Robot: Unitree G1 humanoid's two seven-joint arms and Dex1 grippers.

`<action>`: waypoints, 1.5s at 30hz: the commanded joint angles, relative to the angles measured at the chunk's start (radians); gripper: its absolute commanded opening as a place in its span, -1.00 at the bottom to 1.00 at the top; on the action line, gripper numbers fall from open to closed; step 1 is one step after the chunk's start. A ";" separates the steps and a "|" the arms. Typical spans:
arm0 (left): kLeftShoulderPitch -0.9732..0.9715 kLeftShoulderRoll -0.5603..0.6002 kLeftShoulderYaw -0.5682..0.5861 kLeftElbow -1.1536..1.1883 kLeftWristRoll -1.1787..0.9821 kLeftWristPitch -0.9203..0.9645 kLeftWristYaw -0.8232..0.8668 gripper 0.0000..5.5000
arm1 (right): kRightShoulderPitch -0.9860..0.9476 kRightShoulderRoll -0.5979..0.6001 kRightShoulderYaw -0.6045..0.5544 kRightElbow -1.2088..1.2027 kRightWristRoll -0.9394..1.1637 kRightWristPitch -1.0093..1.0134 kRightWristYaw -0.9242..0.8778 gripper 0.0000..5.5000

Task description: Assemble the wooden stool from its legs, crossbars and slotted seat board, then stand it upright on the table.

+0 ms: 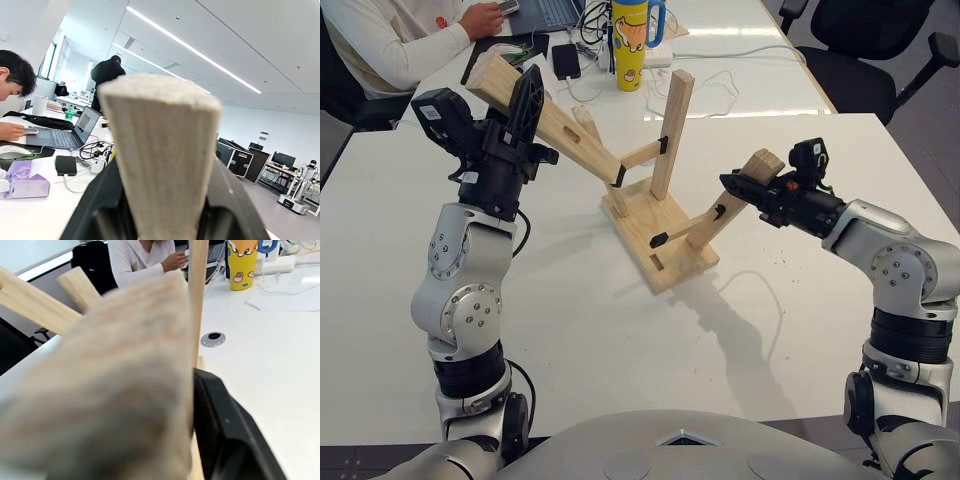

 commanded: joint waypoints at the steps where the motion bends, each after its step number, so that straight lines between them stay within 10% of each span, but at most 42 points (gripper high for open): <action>1: -0.001 -0.006 -0.003 0.033 0.042 0.003 0.032 -0.62 | -0.042 0.111 0.009 0.016 -0.032 -0.006 -0.142 -0.58; 19: 0.063 -0.288 0.088 0.196 -0.004 0.139 0.391 -0.62 | -0.117 0.461 0.205 -0.021 -0.285 -0.242 -0.429 -0.62; 45: 0.303 -0.260 -0.118 -0.006 0.258 0.340 0.620 -0.62 | -0.116 0.618 0.305 -0.138 -0.508 -0.280 -0.589 -0.62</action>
